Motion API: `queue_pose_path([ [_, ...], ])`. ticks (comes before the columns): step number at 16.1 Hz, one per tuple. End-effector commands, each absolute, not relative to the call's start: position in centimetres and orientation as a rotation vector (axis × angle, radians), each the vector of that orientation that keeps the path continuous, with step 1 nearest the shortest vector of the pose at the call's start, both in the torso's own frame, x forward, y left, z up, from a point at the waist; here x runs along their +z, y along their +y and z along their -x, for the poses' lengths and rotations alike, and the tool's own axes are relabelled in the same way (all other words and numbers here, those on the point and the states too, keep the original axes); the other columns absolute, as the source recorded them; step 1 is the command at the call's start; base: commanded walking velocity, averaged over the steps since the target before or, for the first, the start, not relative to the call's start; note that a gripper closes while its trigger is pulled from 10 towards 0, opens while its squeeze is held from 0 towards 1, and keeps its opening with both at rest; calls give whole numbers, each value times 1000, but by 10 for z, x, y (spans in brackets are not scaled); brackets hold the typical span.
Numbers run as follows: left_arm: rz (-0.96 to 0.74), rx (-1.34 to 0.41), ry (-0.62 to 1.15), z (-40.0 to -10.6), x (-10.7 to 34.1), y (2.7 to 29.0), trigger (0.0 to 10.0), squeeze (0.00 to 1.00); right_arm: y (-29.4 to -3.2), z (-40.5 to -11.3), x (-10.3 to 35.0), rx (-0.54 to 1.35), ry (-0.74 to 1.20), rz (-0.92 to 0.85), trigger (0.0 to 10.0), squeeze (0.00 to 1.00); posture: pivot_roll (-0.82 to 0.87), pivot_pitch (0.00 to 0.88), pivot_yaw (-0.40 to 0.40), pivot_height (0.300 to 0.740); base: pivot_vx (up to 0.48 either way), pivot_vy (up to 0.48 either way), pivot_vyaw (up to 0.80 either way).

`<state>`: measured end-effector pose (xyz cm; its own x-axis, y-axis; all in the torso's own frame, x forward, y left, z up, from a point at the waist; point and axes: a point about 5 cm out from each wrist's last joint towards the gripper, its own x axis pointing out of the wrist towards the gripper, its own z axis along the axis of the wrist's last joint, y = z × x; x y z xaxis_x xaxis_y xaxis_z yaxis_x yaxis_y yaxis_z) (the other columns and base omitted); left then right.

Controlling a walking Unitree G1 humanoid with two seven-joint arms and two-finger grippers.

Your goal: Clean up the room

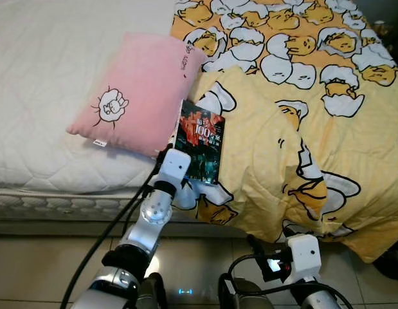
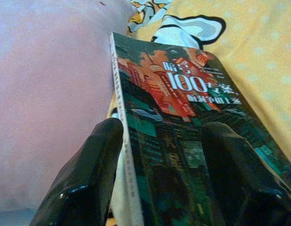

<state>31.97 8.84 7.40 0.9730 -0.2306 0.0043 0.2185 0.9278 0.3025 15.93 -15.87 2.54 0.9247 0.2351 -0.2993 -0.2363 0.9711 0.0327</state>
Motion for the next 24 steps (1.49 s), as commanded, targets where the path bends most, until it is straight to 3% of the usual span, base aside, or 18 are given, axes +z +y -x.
queue_pose_path([
  [1, -307, -258, -1, -313, 65, 83, 10000, 0, -159, -155, 25, 240, 320, 13, 10000, 0, -198, 221, -23, 740, 0, 0, 0],
  [8, -368, -284, -36, -303, 61, 76, 10000, 0, -160, -154, 25, 240, 326, 15, 10000, 0, -202, 228, -27, 740, 0, 0, 0],
  [11, -347, -215, 58, -304, 49, 87, 10000, 0, -159, -152, 25, 240, 332, 15, 10000, 0, -205, 231, -25, 740, 0, 0, 0],
  [18, -321, -171, 96, -306, 47, 92, 10000, 0, -159, -150, 23, 239, 340, 14, 10000, 0, -207, 237, -25, 740, 0, 0, 0],
  [21, -239, -49, 158, -313, 46, 109, 10000, 0, -159, -150, 23, 240, 343, 15, 10000, 0, -210, 238, -26, 740, 0, 0, 0],
  [24, -309, -43, 15, -318, 64, 111, 10000, 0, -159, -150, 23, 239, 344, 16, 10000, 0, -208, 240, -27, 740, 0, 0, 0],
])
